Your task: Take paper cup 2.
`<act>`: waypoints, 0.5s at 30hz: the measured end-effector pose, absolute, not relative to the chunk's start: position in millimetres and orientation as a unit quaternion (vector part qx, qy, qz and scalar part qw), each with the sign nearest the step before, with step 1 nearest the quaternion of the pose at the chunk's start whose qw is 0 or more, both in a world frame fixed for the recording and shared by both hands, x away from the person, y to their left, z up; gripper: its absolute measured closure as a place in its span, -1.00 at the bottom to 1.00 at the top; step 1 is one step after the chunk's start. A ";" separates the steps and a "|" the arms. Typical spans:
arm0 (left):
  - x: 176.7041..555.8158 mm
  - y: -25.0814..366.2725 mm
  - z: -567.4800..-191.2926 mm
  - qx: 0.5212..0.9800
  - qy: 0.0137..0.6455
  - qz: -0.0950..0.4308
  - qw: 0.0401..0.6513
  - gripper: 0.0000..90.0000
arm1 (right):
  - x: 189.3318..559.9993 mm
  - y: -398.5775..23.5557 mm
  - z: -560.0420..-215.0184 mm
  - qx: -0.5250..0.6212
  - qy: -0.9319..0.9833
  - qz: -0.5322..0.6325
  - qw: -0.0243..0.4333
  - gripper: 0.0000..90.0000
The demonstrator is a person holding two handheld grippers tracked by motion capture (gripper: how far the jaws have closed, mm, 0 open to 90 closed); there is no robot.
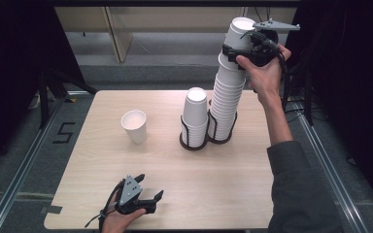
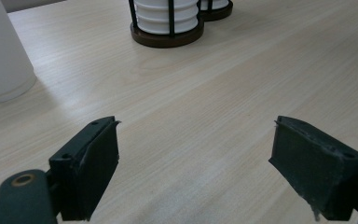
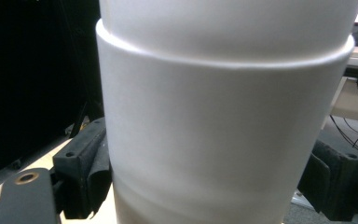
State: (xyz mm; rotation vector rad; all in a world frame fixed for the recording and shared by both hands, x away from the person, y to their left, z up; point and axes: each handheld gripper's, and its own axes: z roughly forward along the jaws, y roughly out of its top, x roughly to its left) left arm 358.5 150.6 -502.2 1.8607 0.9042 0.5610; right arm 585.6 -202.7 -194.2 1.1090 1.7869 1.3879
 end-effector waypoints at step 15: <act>358.6 148.5 -503.2 0.766 0.365 0.227 0.478 -0.68 | 564.1 -219.6 -152.9 0.404 0.651 0.553 0.328 -0.64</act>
